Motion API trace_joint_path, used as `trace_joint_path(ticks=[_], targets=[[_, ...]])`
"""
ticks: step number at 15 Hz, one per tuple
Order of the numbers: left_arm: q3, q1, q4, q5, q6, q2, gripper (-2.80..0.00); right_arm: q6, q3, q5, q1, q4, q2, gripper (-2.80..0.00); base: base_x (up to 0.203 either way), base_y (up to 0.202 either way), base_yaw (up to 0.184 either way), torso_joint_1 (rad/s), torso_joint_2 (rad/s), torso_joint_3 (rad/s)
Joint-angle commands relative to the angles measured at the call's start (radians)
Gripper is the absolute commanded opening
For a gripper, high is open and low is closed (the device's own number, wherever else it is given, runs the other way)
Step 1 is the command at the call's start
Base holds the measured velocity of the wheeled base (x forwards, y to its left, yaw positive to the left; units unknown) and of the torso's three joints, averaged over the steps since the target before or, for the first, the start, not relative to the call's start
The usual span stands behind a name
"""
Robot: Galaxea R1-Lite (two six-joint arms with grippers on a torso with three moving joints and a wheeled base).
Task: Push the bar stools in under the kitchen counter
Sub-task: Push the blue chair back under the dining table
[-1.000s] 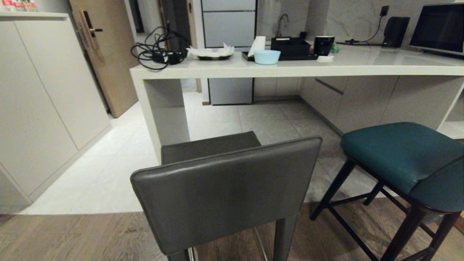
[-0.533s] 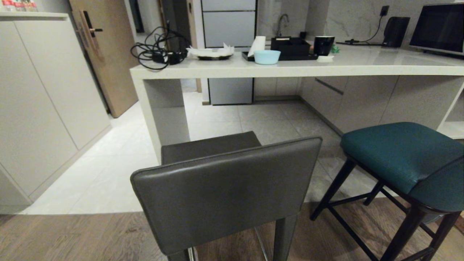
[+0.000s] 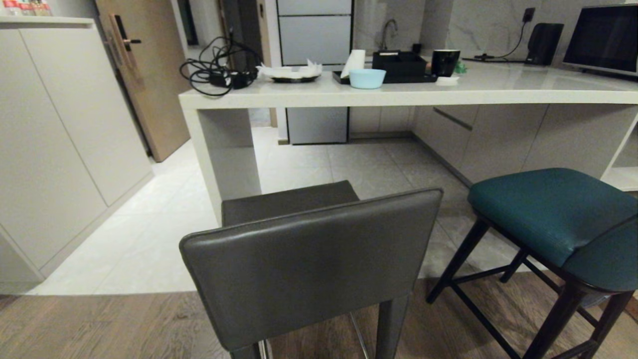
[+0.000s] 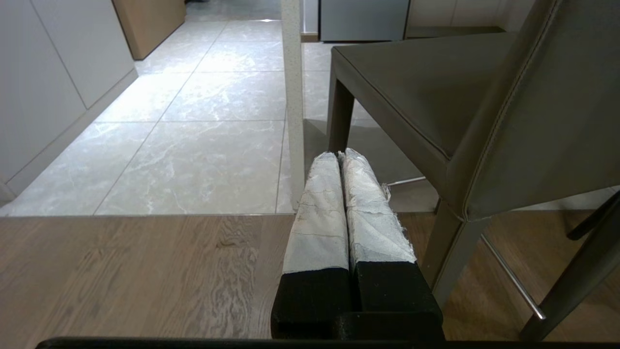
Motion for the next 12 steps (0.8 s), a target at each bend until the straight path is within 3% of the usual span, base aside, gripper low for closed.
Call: trace_joint_path(ticks=[1, 12], targets=[[0.018, 0.000, 0.000, 0.000, 0.000, 0.001, -2.80, 0.000, 0.000, 0.000, 0.000, 0.000, 0.000, -2.80, 0.000, 0.000, 0.000, 0.000, 0.00, 0.000], [0.018, 0.002, 0.000, 0.000, -0.001, 0.001, -2.80, 0.000, 0.000, 0.000, 0.000, 0.000, 0.000, -2.80, 0.000, 0.000, 0.000, 0.000, 0.00, 0.000]])
